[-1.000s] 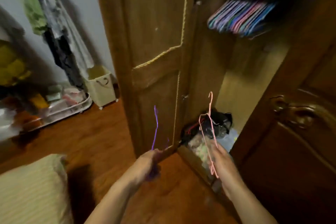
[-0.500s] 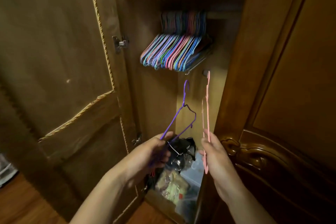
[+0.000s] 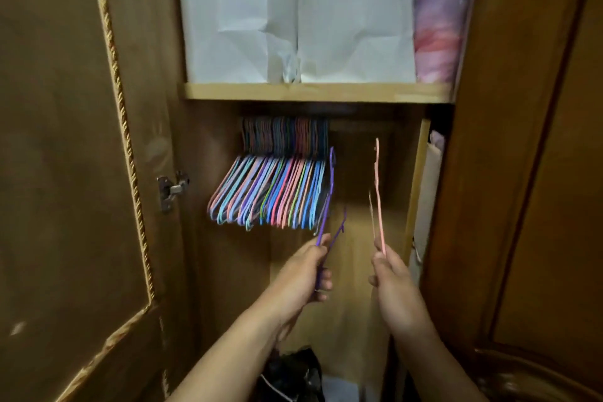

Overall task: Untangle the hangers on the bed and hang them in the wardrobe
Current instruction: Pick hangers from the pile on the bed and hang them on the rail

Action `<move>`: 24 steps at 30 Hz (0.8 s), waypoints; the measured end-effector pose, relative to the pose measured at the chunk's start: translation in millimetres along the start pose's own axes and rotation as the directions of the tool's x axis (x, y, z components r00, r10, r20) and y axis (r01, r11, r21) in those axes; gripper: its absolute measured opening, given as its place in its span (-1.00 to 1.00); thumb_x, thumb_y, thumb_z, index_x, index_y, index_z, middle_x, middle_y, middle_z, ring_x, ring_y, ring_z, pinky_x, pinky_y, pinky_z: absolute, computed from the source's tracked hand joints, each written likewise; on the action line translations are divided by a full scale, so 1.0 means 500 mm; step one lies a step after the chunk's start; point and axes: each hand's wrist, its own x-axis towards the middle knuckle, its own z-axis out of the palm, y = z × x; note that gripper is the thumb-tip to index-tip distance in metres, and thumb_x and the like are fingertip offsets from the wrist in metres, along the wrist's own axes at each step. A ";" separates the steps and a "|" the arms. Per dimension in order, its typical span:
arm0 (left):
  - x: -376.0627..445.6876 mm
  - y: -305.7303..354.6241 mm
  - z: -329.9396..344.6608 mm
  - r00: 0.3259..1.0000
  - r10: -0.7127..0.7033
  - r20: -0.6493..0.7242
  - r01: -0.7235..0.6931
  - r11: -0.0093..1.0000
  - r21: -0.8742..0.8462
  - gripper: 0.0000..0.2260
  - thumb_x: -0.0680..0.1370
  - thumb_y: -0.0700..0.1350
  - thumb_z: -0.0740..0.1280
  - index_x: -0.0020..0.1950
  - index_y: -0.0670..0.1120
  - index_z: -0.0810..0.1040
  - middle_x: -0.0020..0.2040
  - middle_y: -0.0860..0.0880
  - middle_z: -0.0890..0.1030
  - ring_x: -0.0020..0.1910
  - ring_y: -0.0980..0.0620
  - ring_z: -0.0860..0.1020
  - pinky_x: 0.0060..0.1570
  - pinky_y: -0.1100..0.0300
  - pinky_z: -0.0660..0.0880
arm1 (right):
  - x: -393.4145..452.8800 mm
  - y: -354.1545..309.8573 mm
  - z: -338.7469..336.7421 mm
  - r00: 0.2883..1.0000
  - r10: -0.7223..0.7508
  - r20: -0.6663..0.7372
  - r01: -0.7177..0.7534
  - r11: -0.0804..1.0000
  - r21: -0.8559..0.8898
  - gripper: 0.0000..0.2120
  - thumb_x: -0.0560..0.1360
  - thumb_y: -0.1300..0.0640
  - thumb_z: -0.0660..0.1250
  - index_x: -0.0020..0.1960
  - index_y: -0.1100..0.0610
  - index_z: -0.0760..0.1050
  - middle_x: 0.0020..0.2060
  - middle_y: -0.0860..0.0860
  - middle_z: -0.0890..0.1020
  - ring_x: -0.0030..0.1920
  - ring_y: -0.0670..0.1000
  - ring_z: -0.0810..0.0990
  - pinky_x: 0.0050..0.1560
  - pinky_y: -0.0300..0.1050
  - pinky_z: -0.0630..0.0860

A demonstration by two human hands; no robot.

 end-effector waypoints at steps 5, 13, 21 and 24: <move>0.127 0.077 0.024 0.997 0.078 0.015 -0.079 0.996 0.044 -0.71 0.67 0.02 0.11 0.35 0.18 0.46 -0.10 -0.09 0.46 -0.17 -0.02 0.46 -0.20 0.13 0.51 | 0.074 -0.050 0.031 0.995 0.019 -0.098 -0.016 0.999 0.032 -0.65 0.67 -0.06 0.12 0.43 -0.15 0.40 0.31 -0.02 0.55 0.29 0.05 0.53 0.35 0.15 0.45; 0.275 0.133 0.060 0.996 0.082 -0.047 -0.078 0.993 0.092 -0.67 0.67 0.05 0.10 0.43 0.14 0.41 0.30 -0.15 0.53 0.11 -0.09 0.57 -0.13 0.10 0.62 | 0.110 -0.079 0.038 0.988 0.070 -0.137 -0.076 0.996 -0.039 -0.61 0.69 -0.03 0.08 0.51 -0.07 0.31 0.44 -0.01 0.41 0.42 0.06 0.38 0.41 0.04 0.31; 0.311 0.136 0.049 0.993 0.100 -0.064 -0.092 0.989 0.117 -0.63 0.69 0.05 0.06 0.50 0.10 0.34 0.39 0.05 0.42 0.19 -0.03 0.49 0.11 0.03 0.59 | 0.133 -0.087 0.048 0.993 0.058 -0.105 -0.061 0.998 -0.029 -0.61 0.70 -0.01 0.07 0.52 -0.07 0.29 0.43 -0.01 0.42 0.40 0.04 0.39 0.29 -0.07 0.34; 0.317 0.147 0.035 0.997 -0.006 -0.071 0.012 0.997 0.080 -0.62 0.65 0.14 0.09 0.45 0.15 0.39 0.34 -0.16 0.51 0.00 -0.05 0.56 -0.12 0.13 0.62 | 0.142 -0.090 0.050 0.996 0.039 -0.085 -0.043 0.998 -0.037 -0.61 0.70 -0.02 0.06 0.52 -0.11 0.27 0.45 -0.03 0.40 0.43 0.04 0.37 0.38 0.00 0.31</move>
